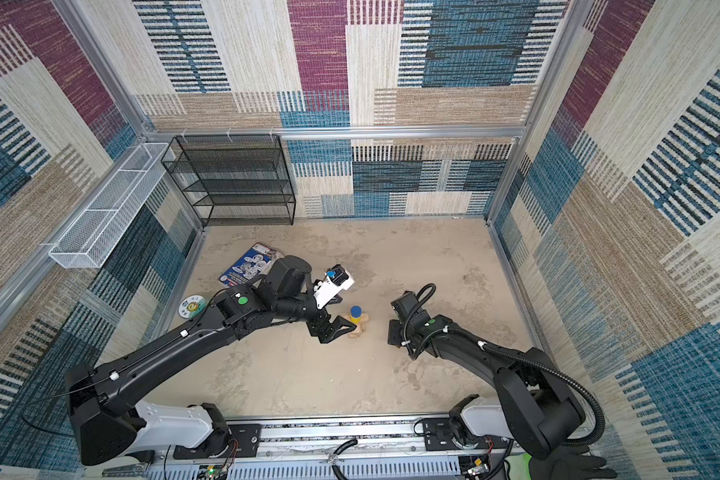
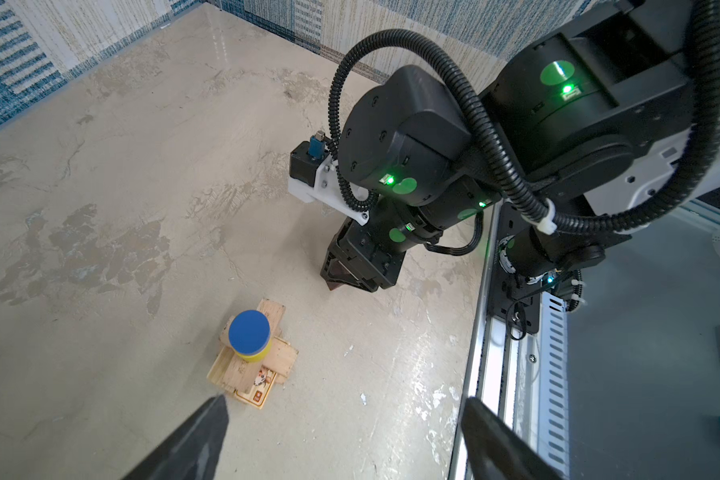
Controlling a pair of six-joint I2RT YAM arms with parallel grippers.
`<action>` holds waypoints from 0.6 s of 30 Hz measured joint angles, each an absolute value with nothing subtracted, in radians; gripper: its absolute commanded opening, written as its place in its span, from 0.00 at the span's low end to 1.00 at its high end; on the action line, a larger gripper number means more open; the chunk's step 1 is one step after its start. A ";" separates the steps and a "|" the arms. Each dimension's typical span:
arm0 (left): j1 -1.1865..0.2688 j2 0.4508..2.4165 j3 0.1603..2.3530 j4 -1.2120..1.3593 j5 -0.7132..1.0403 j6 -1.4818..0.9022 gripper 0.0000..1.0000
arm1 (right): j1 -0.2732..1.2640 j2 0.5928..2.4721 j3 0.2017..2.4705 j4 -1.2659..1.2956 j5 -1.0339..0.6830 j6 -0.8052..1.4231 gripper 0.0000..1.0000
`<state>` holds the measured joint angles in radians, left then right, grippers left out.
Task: Build the wood block tower
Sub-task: 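Lower the right gripper around the purple cube and close it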
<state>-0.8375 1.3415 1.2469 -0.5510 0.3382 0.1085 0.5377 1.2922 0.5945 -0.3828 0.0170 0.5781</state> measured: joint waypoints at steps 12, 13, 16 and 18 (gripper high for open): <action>-0.838 1.342 1.247 -0.551 0.338 0.108 0.93 | 0.537 1.219 0.541 -0.387 -0.130 0.586 0.50; -0.838 1.342 1.247 -0.551 0.338 0.108 0.92 | 0.537 1.219 0.543 -0.389 -0.130 0.586 0.50; -0.838 1.342 1.247 -0.551 0.338 0.108 0.92 | 0.538 1.225 0.564 -0.398 -0.115 0.576 0.51; -0.838 1.342 1.247 -0.551 0.337 0.108 0.93 | 0.537 1.237 0.585 -0.398 -0.083 0.562 0.52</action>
